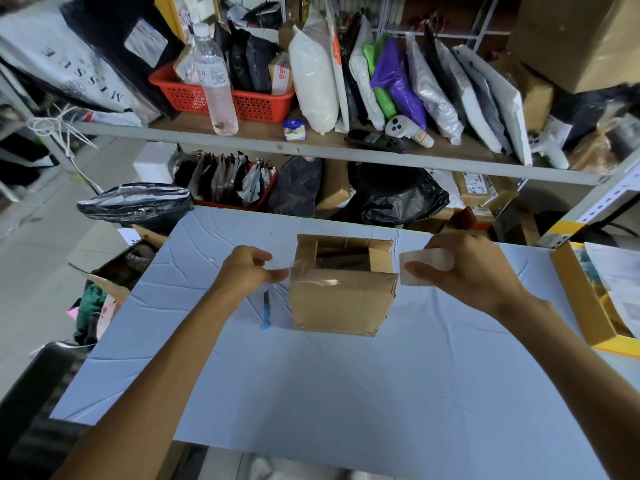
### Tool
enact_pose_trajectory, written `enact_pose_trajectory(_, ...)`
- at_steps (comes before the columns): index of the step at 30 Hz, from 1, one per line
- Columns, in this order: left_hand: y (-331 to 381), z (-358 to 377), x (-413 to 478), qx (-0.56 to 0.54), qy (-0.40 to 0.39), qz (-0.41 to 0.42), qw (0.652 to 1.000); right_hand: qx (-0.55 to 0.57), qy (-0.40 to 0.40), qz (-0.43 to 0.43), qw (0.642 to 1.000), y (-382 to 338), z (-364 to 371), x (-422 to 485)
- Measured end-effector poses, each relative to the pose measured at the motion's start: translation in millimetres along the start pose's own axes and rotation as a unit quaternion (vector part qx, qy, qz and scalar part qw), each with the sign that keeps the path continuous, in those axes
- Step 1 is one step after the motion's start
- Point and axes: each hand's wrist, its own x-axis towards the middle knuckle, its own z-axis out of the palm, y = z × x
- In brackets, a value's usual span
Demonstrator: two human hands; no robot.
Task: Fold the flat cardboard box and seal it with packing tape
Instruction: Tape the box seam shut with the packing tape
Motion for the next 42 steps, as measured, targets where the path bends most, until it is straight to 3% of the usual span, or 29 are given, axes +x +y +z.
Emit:
enact_pose_trajectory(7,3,-1,-7,-0.113,0.005,0.024,0.993,0.005,0.003,0.011,1.0,3,0,-2)
enact_pose_trajectory(14,0,2,-4,-0.081,0.05,0.036,0.995,0.052,-0.016,0.076,0.996,-1,13,-3)
enact_pose_trajectory(24,4,-1,-8,-0.064,0.048,0.052,0.995,0.117,-0.031,0.057,0.991,11,12,-4)
enact_pose_trajectory(27,2,-1,-8,-0.041,0.05,0.068,0.996,0.076,-0.045,0.094,0.992,11,19,-3)
enact_pose_trajectory(32,-2,5,-9,-0.022,0.055,0.099,0.993,-0.1,-0.008,0.144,0.984,15,35,-4)
enact_pose_trajectory(38,-3,12,-2,-0.023,0.059,0.125,0.99,-0.03,-0.01,0.128,0.991,25,35,-7)
enact_pose_trajectory(42,-9,13,-5,0.007,0.07,0.161,0.985,-0.06,-0.012,0.133,0.989,27,37,-9)
